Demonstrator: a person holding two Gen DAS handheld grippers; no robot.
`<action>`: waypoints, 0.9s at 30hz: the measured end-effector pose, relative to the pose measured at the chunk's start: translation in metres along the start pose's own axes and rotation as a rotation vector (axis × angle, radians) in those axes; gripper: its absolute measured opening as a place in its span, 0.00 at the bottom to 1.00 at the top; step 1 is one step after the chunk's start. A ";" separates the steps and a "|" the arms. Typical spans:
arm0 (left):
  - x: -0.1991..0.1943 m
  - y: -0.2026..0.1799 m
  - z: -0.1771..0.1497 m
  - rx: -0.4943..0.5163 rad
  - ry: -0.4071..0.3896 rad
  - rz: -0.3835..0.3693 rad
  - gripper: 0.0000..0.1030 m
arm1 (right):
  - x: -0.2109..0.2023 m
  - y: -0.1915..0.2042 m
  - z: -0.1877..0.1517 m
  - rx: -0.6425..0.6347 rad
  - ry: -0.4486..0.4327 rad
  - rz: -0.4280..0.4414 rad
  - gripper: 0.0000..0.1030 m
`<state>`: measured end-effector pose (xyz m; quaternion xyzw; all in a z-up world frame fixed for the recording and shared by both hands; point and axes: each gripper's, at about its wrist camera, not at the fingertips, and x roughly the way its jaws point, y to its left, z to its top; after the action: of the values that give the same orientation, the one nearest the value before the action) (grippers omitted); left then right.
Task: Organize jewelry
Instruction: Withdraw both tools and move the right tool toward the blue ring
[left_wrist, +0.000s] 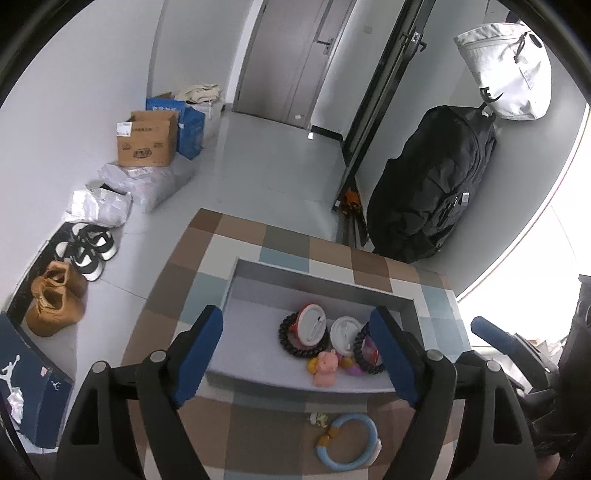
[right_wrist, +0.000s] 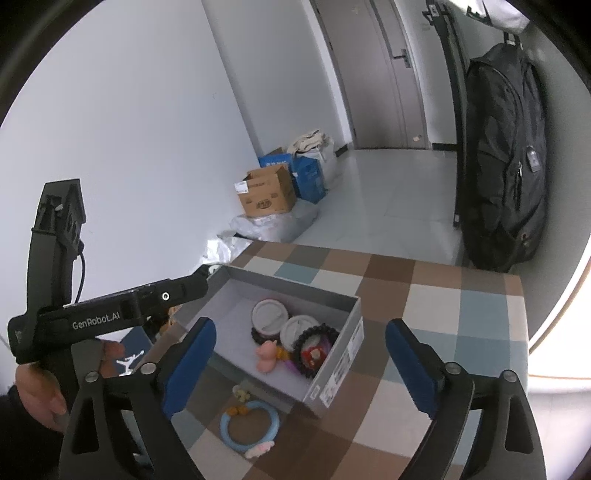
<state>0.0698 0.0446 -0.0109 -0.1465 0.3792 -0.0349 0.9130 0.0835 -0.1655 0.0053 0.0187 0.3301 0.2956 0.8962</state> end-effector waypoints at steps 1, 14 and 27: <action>-0.002 0.000 -0.002 0.003 -0.005 0.003 0.76 | -0.003 0.002 -0.002 -0.002 -0.004 -0.001 0.94; -0.018 0.006 -0.030 0.013 0.014 0.090 0.77 | -0.018 0.020 -0.029 -0.012 0.017 -0.020 1.00; -0.027 0.008 -0.053 -0.005 0.042 0.088 0.78 | -0.011 0.039 -0.060 -0.062 0.119 -0.030 1.00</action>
<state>0.0130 0.0439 -0.0300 -0.1315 0.4043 0.0030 0.9051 0.0206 -0.1490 -0.0267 -0.0317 0.3738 0.2930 0.8794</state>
